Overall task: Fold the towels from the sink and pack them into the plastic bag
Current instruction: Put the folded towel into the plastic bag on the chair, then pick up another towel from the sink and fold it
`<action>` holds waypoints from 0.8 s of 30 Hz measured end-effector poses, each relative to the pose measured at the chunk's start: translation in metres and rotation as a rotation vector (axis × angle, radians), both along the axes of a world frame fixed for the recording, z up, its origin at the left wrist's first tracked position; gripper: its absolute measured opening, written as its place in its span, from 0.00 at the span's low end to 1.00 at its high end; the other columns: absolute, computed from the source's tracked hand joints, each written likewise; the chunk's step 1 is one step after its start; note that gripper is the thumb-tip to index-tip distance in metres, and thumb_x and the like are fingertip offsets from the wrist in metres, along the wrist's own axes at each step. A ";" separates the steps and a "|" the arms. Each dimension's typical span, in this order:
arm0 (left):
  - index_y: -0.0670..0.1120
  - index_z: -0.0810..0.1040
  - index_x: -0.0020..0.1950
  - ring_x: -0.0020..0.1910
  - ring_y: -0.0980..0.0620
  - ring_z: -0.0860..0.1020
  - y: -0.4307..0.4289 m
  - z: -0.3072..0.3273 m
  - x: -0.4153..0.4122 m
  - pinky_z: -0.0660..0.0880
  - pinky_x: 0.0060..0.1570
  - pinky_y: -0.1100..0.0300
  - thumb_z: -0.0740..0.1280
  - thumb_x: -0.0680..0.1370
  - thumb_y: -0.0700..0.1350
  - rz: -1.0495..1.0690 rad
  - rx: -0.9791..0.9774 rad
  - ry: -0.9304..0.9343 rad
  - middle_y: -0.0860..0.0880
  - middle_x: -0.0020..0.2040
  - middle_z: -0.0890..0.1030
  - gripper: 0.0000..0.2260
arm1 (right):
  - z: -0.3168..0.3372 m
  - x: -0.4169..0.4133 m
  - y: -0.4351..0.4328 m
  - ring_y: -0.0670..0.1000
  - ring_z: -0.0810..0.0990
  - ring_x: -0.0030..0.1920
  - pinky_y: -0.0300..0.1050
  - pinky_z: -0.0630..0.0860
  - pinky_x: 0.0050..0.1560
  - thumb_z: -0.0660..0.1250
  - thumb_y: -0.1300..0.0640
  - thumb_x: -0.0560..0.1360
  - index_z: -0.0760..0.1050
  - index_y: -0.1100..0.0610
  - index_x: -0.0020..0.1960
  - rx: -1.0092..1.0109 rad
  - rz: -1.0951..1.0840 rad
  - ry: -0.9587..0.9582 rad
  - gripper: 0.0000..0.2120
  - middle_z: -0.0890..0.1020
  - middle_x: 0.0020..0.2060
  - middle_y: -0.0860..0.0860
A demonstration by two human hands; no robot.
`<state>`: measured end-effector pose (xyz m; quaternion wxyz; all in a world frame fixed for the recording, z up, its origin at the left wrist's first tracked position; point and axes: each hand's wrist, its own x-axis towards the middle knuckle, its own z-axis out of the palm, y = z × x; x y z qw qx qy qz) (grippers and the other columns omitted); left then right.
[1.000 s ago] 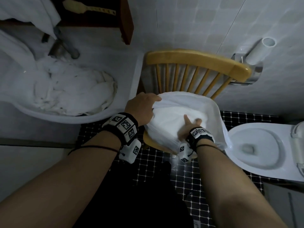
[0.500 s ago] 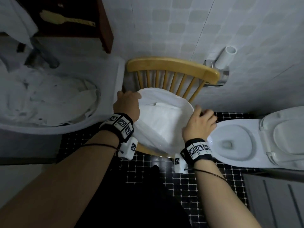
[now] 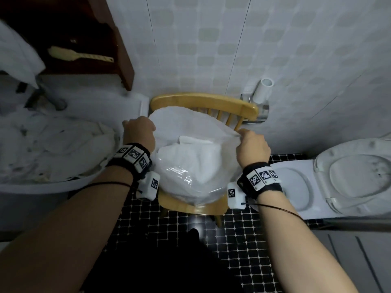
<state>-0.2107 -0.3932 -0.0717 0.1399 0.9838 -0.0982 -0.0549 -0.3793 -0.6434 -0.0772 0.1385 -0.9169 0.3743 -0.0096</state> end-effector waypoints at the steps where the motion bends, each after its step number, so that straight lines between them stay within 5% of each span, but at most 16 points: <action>1: 0.44 0.87 0.58 0.64 0.36 0.76 0.002 -0.002 0.002 0.74 0.68 0.49 0.65 0.78 0.31 0.011 0.008 0.018 0.39 0.60 0.84 0.16 | -0.002 -0.001 -0.005 0.66 0.83 0.56 0.56 0.78 0.52 0.62 0.67 0.79 0.78 0.54 0.66 0.010 -0.042 -0.008 0.19 0.83 0.56 0.62; 7: 0.48 0.85 0.60 0.63 0.39 0.76 -0.012 -0.021 -0.012 0.66 0.63 0.54 0.66 0.78 0.34 -0.043 0.066 0.085 0.44 0.61 0.83 0.16 | -0.026 0.012 0.023 0.64 0.77 0.65 0.59 0.73 0.63 0.67 0.63 0.78 0.72 0.55 0.70 -0.008 0.064 0.157 0.21 0.79 0.64 0.60; 12: 0.50 0.85 0.55 0.67 0.39 0.67 -0.011 -0.008 -0.011 0.68 0.50 0.54 0.64 0.76 0.47 -0.026 0.170 0.176 0.48 0.56 0.81 0.12 | -0.020 0.036 0.060 0.65 0.72 0.63 0.60 0.71 0.62 0.72 0.60 0.68 0.67 0.51 0.73 -0.030 0.096 -0.064 0.35 0.72 0.64 0.60; 15: 0.45 0.81 0.50 0.64 0.38 0.70 -0.007 0.011 -0.019 0.70 0.46 0.50 0.64 0.77 0.46 -0.009 0.130 0.098 0.47 0.46 0.78 0.08 | 0.000 0.054 0.082 0.66 0.72 0.61 0.61 0.72 0.60 0.69 0.59 0.69 0.72 0.53 0.70 -0.010 0.191 -0.193 0.30 0.72 0.62 0.60; 18: 0.43 0.79 0.38 0.45 0.39 0.78 0.002 0.030 -0.016 0.72 0.39 0.53 0.64 0.76 0.42 0.020 0.007 -0.053 0.47 0.36 0.75 0.08 | 0.022 0.078 0.108 0.64 0.73 0.58 0.59 0.75 0.58 0.68 0.57 0.71 0.77 0.54 0.64 0.024 0.340 -0.301 0.21 0.74 0.58 0.59; 24: 0.46 0.78 0.36 0.40 0.39 0.79 0.065 0.028 0.022 0.75 0.39 0.53 0.60 0.78 0.45 0.033 -0.039 -0.036 0.45 0.40 0.81 0.13 | 0.053 0.127 0.175 0.64 0.78 0.53 0.56 0.78 0.52 0.68 0.60 0.72 0.83 0.58 0.57 0.053 0.646 -0.354 0.15 0.80 0.52 0.60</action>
